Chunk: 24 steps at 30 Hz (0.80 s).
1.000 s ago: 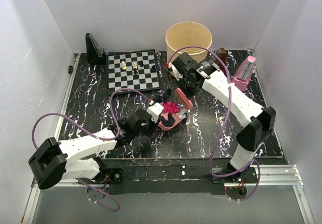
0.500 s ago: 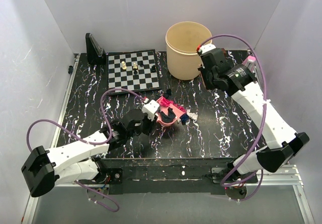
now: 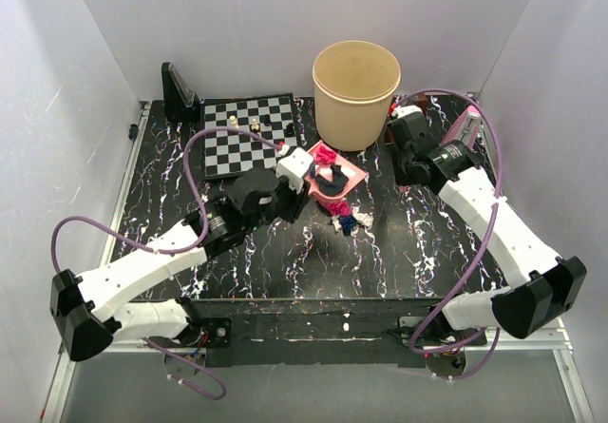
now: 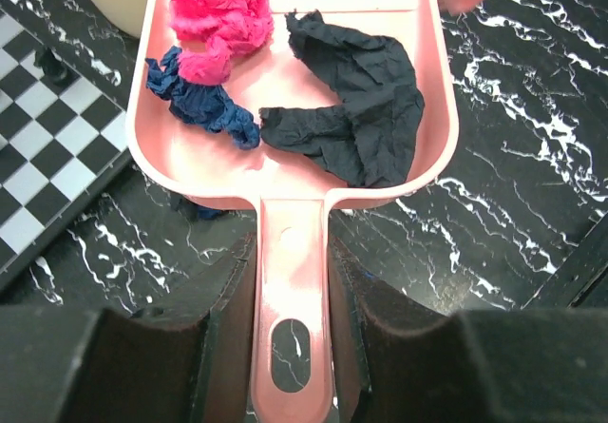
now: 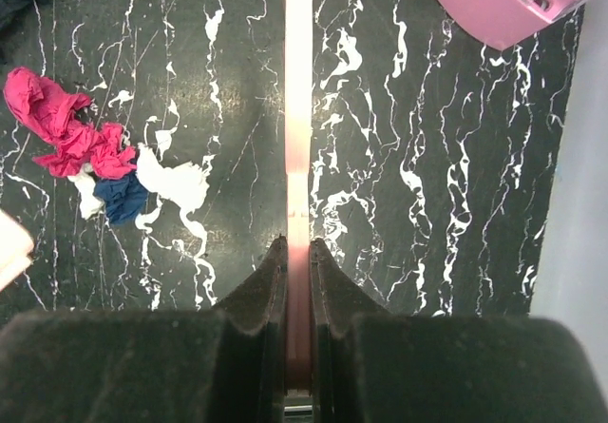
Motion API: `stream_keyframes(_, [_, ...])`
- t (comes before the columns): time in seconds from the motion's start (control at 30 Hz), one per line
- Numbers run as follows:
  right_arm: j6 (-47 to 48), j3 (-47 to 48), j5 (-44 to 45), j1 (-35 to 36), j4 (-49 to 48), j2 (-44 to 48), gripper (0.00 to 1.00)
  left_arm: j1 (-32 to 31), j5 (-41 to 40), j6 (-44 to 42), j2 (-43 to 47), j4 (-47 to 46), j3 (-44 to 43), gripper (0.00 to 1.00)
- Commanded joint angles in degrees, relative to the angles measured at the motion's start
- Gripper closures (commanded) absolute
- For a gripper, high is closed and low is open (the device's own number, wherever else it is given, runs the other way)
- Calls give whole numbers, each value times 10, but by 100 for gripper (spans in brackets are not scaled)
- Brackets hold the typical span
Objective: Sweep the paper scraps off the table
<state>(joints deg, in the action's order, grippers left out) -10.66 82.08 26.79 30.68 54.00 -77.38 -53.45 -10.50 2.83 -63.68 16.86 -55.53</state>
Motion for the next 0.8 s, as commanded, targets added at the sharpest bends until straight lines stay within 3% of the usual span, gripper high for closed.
stream_keyframes(0.0, [-43,-24,5,-14,-46,55,99,-3,0,-26,-53,40,-104,100])
stream_keyframes(0.27, [-166,-95,18,-26,-37,134,99,18,31,-56,-227,81,-331,100])
stream_keyframes(0.4, [-176,-132,28,-28,-60,195,99,49,91,-33,-330,104,-455,100])
stream_keyframes(0.6, [-171,-113,78,-32,-41,221,99,90,154,71,-480,121,-667,100])
stream_keyframes(0.77, [-163,-111,81,-36,-42,239,99,135,204,212,-562,107,-780,100])
